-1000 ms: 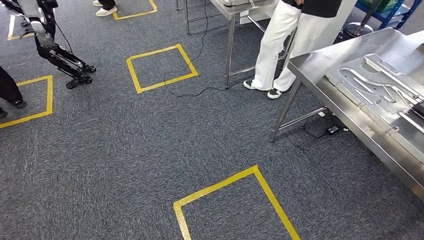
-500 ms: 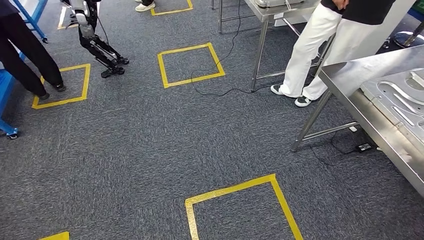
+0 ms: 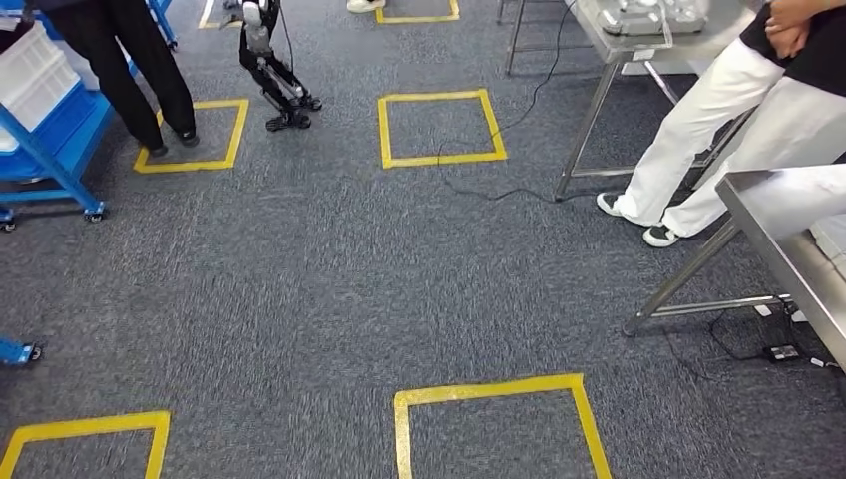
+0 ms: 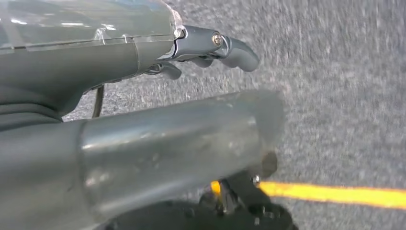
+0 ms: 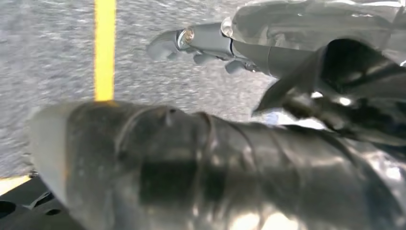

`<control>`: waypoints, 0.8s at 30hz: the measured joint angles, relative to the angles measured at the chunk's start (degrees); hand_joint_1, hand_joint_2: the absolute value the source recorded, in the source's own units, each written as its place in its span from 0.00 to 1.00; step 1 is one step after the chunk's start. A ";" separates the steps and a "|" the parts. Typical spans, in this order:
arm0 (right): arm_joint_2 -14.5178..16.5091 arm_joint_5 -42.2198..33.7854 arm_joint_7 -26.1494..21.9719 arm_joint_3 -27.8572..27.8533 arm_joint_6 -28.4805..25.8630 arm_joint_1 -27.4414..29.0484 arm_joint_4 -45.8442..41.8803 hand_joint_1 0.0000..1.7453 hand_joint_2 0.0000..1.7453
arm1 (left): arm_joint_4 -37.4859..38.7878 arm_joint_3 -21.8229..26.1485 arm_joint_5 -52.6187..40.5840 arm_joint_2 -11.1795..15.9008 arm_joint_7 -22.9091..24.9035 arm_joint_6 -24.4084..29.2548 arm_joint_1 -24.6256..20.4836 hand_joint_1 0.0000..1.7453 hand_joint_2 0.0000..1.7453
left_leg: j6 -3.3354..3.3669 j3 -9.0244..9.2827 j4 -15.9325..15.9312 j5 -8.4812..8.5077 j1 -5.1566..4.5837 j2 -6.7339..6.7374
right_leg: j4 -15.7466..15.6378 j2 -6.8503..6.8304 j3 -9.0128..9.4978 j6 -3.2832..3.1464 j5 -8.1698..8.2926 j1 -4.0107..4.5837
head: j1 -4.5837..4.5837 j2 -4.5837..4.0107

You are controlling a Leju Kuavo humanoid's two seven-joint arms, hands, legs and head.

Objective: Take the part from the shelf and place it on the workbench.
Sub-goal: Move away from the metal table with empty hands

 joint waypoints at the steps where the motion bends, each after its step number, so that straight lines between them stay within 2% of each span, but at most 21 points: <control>1: 0.00 0.00 -0.07 0.03 -0.04 0.07 0.03 0.00 0.00 | 0.01 0.04 0.05 0.05 -0.05 -0.19 -0.07 0.00 0.00 | 0.16 -0.06 -0.06 0.08 -0.08 -0.54 | 3.56 1.59 -1.73 0.05 -1.94 -0.10 | 0.01 0.00; 2: 0.00 -0.01 -0.11 0.07 -0.09 0.12 0.05 0.00 0.00 | 0.01 0.07 0.10 0.11 -0.09 -0.35 -0.16 0.00 0.00 | 0.28 -0.14 -0.03 0.12 -0.14 -1.22 | 7.52 2.36 -3.77 0.07 -3.68 -0.15 | 0.01 0.00; 3: -0.01 -0.02 -0.12 0.11 -0.14 0.19 0.08 0.00 0.00 | 0.01 0.08 0.15 0.17 -0.12 -0.46 -0.22 0.00 0.00 | 0.30 -0.16 0.02 0.10 -0.18 -1.99 | 10.57 2.63 -5.45 0.09 -4.52 -0.17 | 0.00 0.00; 4: -0.01 -0.04 -0.11 0.16 -0.19 0.26 0.09 0.00 0.00 | 0.01 0.09 0.21 0.22 -0.14 -0.56 -0.23 0.00 0.00 | 0.30 -0.10 0.10 0.04 -0.21 -2.80 | 11.79 2.73 -6.31 0.10 -4.15 -0.19 | 0.01 0.00; 5: -0.01 -0.09 -0.11 0.25 -0.24 0.33 0.10 0.00 0.00 | 0.01 0.10 0.29 0.27 -0.15 -0.65 -0.22 0.00 0.00 | 0.24 0.00 0.23 -0.05 -0.21 -3.65 | 10.66 2.86 -6.09 0.08 -2.55 -0.20 | 0.00 0.00; 6: -0.01 -0.14 -0.08 0.34 -0.28 0.40 0.10 0.00 0.00 | 0.01 0.11 0.37 0.29 -0.16 -0.72 -0.21 0.00 0.00 | 0.12 0.13 0.40 -0.19 -0.18 -4.47 | 7.51 3.25 -4.89 0.00 -0.15 -0.24 | 0.01 0.00; 8: 0.00 -0.22 0.02 0.52 -0.43 0.55 0.10 0.00 0.00 | 0.03 0.14 0.51 0.31 -0.21 -0.82 -0.26 0.00 0.00 | -0.34 0.04 0.91 -0.60 -0.15 -5.93 | 0.22 5.53 -1.91 -0.26 3.48 -0.36 | 0.00 0.00; 9: 0.01 -0.24 0.07 0.62 -0.52 0.60 0.10 0.00 0.00 | 0.04 0.14 0.54 0.32 -0.24 -0.84 -0.31 0.00 0.00 | -0.65 -0.11 1.12 -0.74 -0.14 -6.53 | -1.97 6.40 -1.03 -0.40 4.21 -0.36 | 0.00 0.00; 10: 0.01 -0.29 0.11 0.73 -0.60 0.62 0.10 0.00 0.00 | 0.05 0.15 0.57 0.33 -0.27 -0.87 -0.32 0.00 0.00 | -1.01 -0.35 1.25 -0.83 -0.11 -7.06 | -2.86 6.90 -0.69 -0.59 4.22 -0.28 | 0.00 0.00; 13: 0.01 -0.66 0.24 1.24 -0.70 0.62 0.09 0.00 0.00 | 0.05 0.25 0.61 0.42 -0.28 -0.96 -0.05 0.00 0.00 | -2.00 -0.68 1.12 -0.77 0.09 -8.41 | -3.24 5.63 -0.53 -1.36 4.32 -0.09 | 0.00 0.00; 15: 0.00 -0.80 0.28 1.42 -0.72 0.63 0.08 0.00 0.00 | 0.05 0.30 0.61 0.45 -0.27 -0.97 0.03 0.00 0.00 | -2.25 -0.70 1.13 -0.82 0.12 -8.69 | -3.55 5.22 -0.43 -1.66 4.47 -0.22 | -0.01 0.00; 16: 0.01 -0.84 0.29 1.45 -0.73 0.63 0.08 0.00 0.00 | 0.05 0.31 0.61 0.50 -0.27 -0.98 0.03 0.00 0.00 | -2.26 -0.68 1.18 -0.86 0.12 -8.56 | -3.61 5.14 -0.41 -1.72 4.50 -0.26 | -0.01 0.00; 17: 0.01 -1.05 0.45 1.59 -0.79 0.70 0.07 0.00 0.00 | 0.05 0.34 0.60 0.57 -0.22 -1.02 0.04 0.00 0.00 | -2.34 -0.95 1.96 -1.41 0.10 -7.20 | -3.78 4.80 -0.28 -1.94 4.55 -0.26 | -0.01 0.00; 19: 0.02 -1.80 1.04 2.11 -0.97 1.00 0.07 0.00 0.00 | 0.09 0.41 0.50 0.71 0.05 -1.22 -0.11 0.00 0.00 | -2.90 -5.23 10.61 -5.45 0.25 -3.45 | -4.09 2.54 -0.06 -2.55 4.44 -0.05 | -0.01 0.00; 20: 0.02 -2.17 1.36 2.37 -1.04 1.13 0.06 0.00 0.00 | 0.11 0.45 0.44 0.76 0.19 -1.32 -0.14 0.00 0.00 | -3.18 -7.30 14.64 -6.93 0.34 -1.63 | -4.19 1.14 0.10 -2.80 4.29 0.10 | -0.01 0.00; 21: 0.02 -2.37 1.54 2.57 -1.06 1.21 0.06 0.00 0.00 | 0.13 0.47 0.38 0.79 0.28 -1.38 -0.15 0.00 0.00 | -3.36 -8.51 16.80 -7.26 0.45 -0.97 | -4.18 -0.17 0.20 -2.85 4.09 0.24 | -0.01 0.00; 22: 0.02 -2.41 1.62 2.70 -1.04 1.20 0.05 0.00 0.00 | 0.14 0.49 0.35 0.85 0.29 -1.39 -0.06 0.00 0.00 | -3.29 -7.29 14.33 -5.46 0.46 -0.61 | -4.18 -0.97 0.40 -2.78 3.91 0.30 | -0.01 0.00; 24: 0.02 -2.43 1.77 2.99 -0.99 1.23 0.05 0.00 0.00 | 0.14 0.53 0.35 1.00 0.28 -1.39 -0.04 0.00 0.00 | -2.78 -3.00 6.09 -1.80 0.20 1.35 | -4.14 -2.25 0.93 -2.42 3.50 0.43 | -0.01 0.00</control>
